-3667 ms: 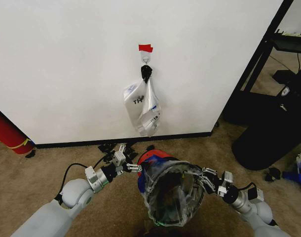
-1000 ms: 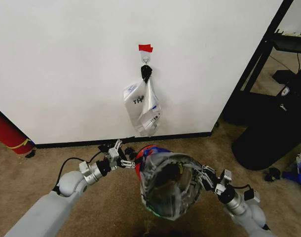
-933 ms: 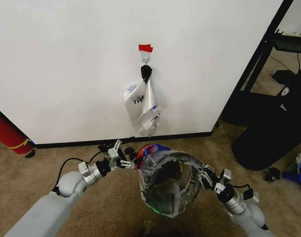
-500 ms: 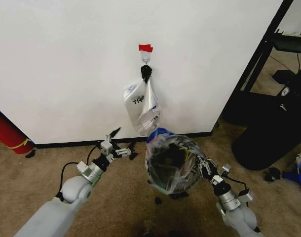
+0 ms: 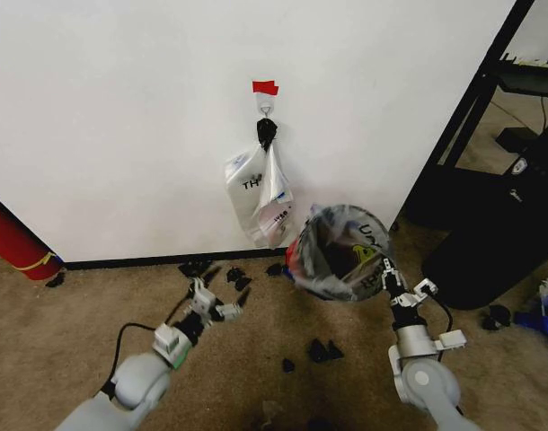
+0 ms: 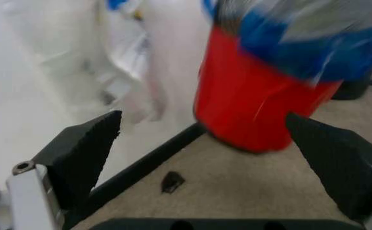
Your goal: Pick up the garbage bag from the wall and place it over the trash bin.
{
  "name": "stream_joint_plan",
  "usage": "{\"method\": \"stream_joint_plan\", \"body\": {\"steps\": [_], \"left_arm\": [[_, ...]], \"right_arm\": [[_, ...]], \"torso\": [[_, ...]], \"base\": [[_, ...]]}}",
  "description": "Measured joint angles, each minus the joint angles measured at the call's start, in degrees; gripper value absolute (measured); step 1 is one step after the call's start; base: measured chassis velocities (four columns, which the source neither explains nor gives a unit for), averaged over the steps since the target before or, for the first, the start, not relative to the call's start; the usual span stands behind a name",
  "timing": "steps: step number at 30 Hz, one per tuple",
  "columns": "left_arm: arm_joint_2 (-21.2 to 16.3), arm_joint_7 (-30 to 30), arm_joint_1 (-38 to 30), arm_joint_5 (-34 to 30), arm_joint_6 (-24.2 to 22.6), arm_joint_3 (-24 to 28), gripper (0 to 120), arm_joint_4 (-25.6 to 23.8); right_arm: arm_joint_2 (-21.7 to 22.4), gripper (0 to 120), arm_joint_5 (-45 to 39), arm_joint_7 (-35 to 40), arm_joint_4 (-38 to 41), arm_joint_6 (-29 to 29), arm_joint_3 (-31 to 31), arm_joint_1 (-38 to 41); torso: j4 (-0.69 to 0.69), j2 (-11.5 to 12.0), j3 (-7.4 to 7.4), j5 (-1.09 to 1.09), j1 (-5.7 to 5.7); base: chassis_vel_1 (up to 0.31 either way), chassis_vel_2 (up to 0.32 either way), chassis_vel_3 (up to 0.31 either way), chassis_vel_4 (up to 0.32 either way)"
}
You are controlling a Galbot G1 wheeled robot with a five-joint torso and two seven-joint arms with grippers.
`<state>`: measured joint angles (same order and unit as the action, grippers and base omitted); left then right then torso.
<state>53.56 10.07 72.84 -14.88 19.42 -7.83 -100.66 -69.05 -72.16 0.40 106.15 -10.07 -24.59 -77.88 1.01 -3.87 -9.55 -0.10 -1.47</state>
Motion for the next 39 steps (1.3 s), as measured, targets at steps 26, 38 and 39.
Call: {"method": "stream_joint_plan", "body": {"steps": [26, 38, 39], "left_arm": [[2.7, -12.8, 5.3, 8.4, -3.9, -4.0, 100, -5.0], [7.4, -25.1, 9.0, 22.5, -7.8, -11.1, 100, -8.9], [7.9, -24.8, 9.5, 22.9, -7.5, -11.0, 100, -9.1]], "right_arm": [[-1.8, 1, 8.3, 9.9, 2.1, 8.4, 4.7, 1.1], [-4.9, 1, 13.3, 12.9, -0.3, 9.5, 10.1, 1.9], [-5.4, 1, 14.0, 12.2, -1.3, 9.2, 10.5, 2.3]], "torso": [[-0.02, 0.0, 0.00, -0.01, 0.00], [0.00, 0.0, 0.00, -0.02, 0.00], [-0.02, 0.0, 0.00, -0.01, 0.00]], "base": [[0.000, 0.000, 0.000, 0.000], [0.000, 0.000, 0.000, 0.000], [0.000, 0.000, 0.000, 0.000]]}}
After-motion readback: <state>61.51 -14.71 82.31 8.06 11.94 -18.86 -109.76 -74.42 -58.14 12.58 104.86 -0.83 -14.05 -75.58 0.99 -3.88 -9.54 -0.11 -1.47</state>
